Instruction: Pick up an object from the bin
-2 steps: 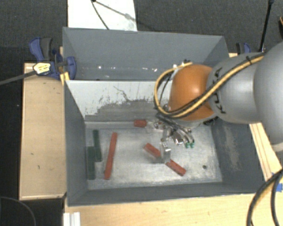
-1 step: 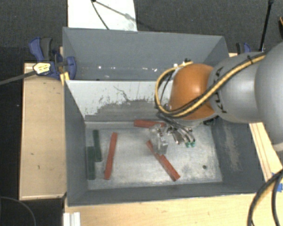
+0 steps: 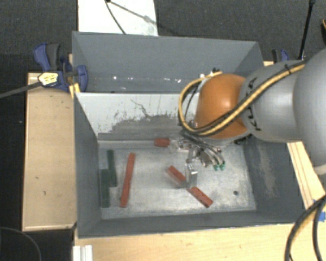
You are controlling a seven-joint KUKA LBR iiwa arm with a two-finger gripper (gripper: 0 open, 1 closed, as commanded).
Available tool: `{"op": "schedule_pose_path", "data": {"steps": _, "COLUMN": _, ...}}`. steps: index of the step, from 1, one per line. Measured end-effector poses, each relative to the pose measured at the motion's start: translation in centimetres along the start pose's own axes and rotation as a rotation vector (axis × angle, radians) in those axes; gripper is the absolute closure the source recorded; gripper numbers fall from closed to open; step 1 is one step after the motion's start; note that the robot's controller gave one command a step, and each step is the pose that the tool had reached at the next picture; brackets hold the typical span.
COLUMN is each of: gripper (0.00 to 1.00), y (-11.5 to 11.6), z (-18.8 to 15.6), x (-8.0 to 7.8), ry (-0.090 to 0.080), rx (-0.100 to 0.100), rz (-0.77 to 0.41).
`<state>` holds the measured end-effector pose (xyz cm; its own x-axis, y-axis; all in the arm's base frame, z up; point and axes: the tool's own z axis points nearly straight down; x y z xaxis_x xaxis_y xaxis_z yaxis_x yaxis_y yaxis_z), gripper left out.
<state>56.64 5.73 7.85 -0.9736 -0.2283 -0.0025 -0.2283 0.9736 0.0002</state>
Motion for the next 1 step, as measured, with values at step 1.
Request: {"op": "schedule_pose_path", "data": {"steps": 1, "gripper": 1.0, "y": -0.01, "z": -0.08, "x": 0.02, "ry": 0.001, "rx": 0.0, "rz": -0.001}}
